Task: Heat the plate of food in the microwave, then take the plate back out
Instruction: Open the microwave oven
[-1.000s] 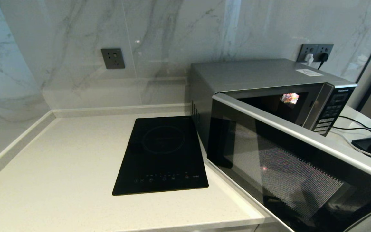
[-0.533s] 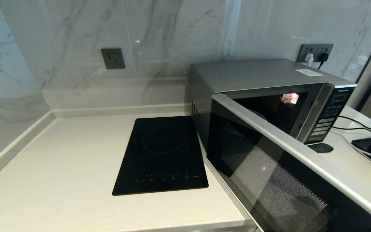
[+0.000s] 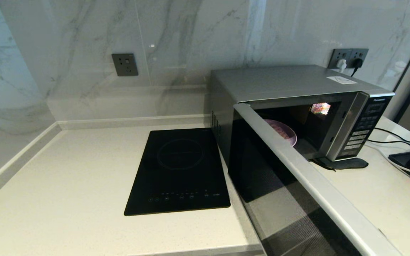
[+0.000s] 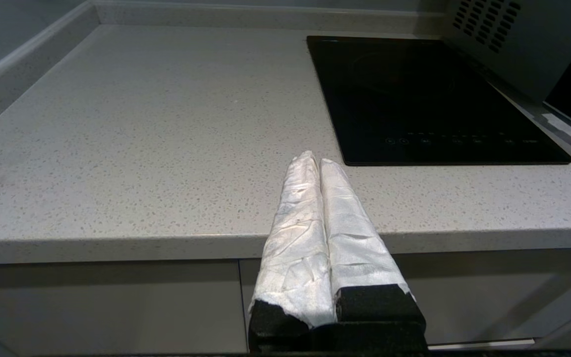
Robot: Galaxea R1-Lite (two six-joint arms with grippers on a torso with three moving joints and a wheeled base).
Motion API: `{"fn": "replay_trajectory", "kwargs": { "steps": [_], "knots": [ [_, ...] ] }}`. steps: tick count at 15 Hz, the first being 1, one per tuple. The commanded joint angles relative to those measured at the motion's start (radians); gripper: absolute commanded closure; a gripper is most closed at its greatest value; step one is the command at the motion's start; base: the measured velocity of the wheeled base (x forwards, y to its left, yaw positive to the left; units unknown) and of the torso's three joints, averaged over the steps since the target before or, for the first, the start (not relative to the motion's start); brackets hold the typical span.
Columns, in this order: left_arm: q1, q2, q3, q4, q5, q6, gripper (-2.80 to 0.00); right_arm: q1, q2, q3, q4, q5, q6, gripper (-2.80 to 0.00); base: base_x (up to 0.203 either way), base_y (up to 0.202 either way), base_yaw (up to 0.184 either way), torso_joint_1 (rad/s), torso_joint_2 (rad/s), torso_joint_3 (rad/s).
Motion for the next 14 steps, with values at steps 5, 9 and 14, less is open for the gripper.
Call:
{"fn": "replay_trajectory", "kwargs": {
  "steps": [5,9,14],
  "knots": [
    [0.000,0.002,0.000,0.000,0.000,-0.001,0.00,-0.001,0.098,0.022,-0.086,-0.005,0.092,0.00,0.000,0.000,0.000,0.000,0.00,0.000],
    [0.000,0.002,0.000,0.000,0.000,-0.001,0.00,-0.001,0.256,0.005,-0.257,-0.006,0.259,0.00,0.000,0.000,0.000,0.000,0.00,0.000],
    [0.000,0.002,0.000,0.000,0.000,-0.001,0.00,-0.006,0.412,-0.083,-0.376,-0.019,0.371,0.00,0.000,0.000,0.000,0.000,0.00,0.000]
  ]
}}
